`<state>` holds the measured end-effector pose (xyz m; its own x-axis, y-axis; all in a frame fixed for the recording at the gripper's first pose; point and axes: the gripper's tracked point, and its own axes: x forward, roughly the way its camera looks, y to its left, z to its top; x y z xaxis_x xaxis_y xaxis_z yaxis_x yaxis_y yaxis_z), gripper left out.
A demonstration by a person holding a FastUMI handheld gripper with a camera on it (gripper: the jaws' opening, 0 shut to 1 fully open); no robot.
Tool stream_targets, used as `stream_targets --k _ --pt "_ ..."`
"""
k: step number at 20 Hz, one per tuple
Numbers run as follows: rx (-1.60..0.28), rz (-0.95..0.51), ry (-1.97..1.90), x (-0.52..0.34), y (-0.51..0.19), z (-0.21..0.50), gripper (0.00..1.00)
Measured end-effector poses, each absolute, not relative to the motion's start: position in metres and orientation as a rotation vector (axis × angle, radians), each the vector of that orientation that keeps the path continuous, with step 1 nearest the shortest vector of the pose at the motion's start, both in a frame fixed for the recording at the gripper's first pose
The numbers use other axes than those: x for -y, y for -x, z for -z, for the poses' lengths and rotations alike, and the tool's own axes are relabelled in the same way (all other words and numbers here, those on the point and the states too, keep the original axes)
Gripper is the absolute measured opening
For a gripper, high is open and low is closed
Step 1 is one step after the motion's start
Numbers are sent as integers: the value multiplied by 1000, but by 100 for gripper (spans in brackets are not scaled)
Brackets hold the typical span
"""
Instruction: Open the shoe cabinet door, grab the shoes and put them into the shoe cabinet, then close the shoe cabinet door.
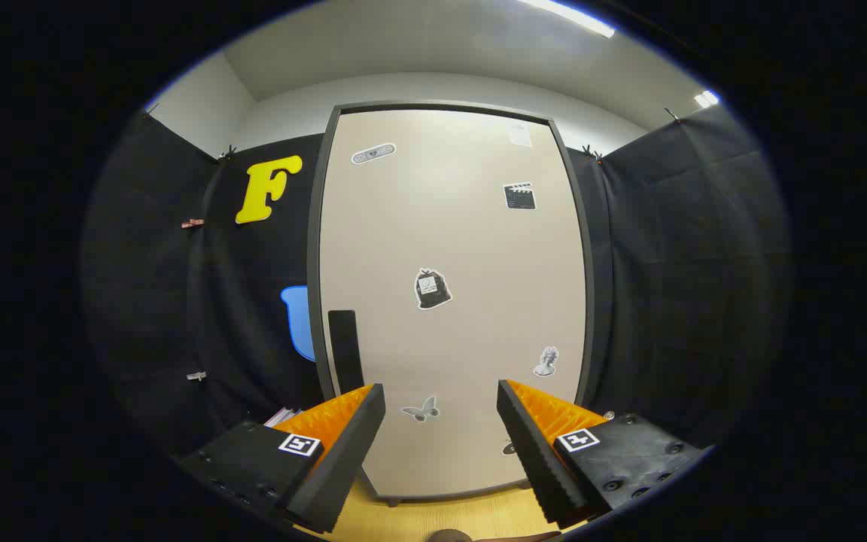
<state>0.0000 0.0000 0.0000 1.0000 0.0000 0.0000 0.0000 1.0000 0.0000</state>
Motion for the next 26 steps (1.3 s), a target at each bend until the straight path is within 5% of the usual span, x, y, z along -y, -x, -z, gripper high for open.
stream_targets --k 26 --pt "-76 -104 -30 -72 -50 26 98"
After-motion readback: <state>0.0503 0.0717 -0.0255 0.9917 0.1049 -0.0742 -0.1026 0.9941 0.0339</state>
